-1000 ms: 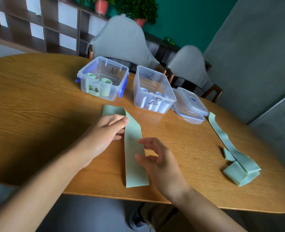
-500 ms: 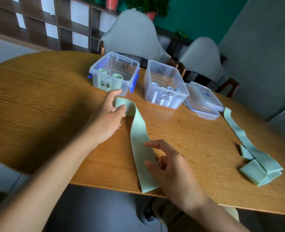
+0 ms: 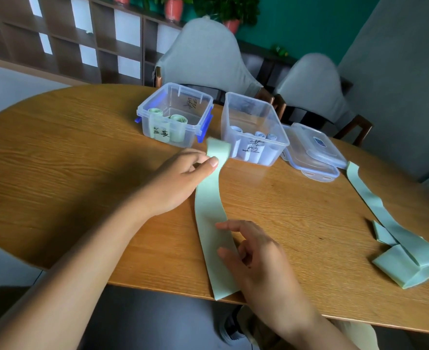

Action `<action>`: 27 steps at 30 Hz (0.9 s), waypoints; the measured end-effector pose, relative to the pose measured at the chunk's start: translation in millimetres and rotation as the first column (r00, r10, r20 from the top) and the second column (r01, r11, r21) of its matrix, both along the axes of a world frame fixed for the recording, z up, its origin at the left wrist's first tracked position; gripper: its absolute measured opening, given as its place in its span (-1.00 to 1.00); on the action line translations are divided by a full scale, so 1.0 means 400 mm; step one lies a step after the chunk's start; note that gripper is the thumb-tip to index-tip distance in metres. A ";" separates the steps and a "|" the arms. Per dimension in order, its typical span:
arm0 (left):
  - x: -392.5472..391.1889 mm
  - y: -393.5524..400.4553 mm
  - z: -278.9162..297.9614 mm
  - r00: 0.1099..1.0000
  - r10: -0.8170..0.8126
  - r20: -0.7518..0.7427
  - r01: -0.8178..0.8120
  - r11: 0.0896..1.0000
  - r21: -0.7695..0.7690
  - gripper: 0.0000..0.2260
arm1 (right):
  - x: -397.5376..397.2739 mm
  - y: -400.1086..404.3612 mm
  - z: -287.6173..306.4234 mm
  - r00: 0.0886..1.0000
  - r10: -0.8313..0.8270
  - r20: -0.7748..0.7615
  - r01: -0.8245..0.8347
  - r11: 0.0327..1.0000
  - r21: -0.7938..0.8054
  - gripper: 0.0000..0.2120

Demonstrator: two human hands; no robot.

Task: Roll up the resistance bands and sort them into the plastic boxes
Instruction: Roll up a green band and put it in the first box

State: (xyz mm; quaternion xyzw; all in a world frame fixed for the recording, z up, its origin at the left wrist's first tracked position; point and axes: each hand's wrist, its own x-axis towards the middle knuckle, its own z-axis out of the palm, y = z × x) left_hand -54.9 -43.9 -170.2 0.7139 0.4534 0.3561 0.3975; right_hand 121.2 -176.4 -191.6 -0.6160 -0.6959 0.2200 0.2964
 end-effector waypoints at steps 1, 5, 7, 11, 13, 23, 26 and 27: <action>0.003 -0.002 0.004 0.998 -0.016 0.065 0.017 1.000 -0.019 -0.67 | 0.000 0.001 0.000 1.000 -0.006 -0.002 0.007 1.000 0.008 -0.67; -0.002 0.010 -0.021 0.996 -0.044 0.083 0.053 0.993 -0.109 -0.79 | -0.004 0.003 0.008 1.000 0.005 0.028 -0.005 1.000 0.004 -0.61; -0.003 0.018 -0.043 0.999 0.007 -0.051 -0.013 0.994 -0.110 -0.65 | -0.004 -0.002 0.007 0.995 0.029 0.091 -0.031 0.999 0.014 -0.57; -0.004 0.021 -0.056 0.983 0.065 -0.169 -0.073 0.996 -0.042 -0.46 | -0.001 -0.017 -0.003 0.982 0.048 0.185 -0.052 0.999 0.013 -0.53; -0.003 0.022 -0.058 0.987 0.046 -0.153 -0.055 0.997 -0.059 -0.46 | -0.003 -0.023 -0.005 0.980 0.053 0.194 -0.056 0.998 0.008 -0.54; -0.004 0.012 -0.064 0.942 0.094 -0.322 -0.067 0.993 0.094 -0.52 | 0.014 -0.024 -0.010 0.992 -0.020 0.121 0.011 0.997 0.071 -0.64; -0.019 -0.013 -0.061 0.948 0.088 -0.306 -0.060 0.993 0.097 -0.58 | 0.025 -0.029 -0.011 0.995 -0.055 0.086 0.048 0.996 0.079 -0.64; -0.022 -0.025 -0.058 0.948 0.087 -0.307 -0.056 0.992 0.110 -0.60 | 0.029 -0.032 -0.012 0.996 -0.060 0.069 0.054 0.995 0.083 -0.64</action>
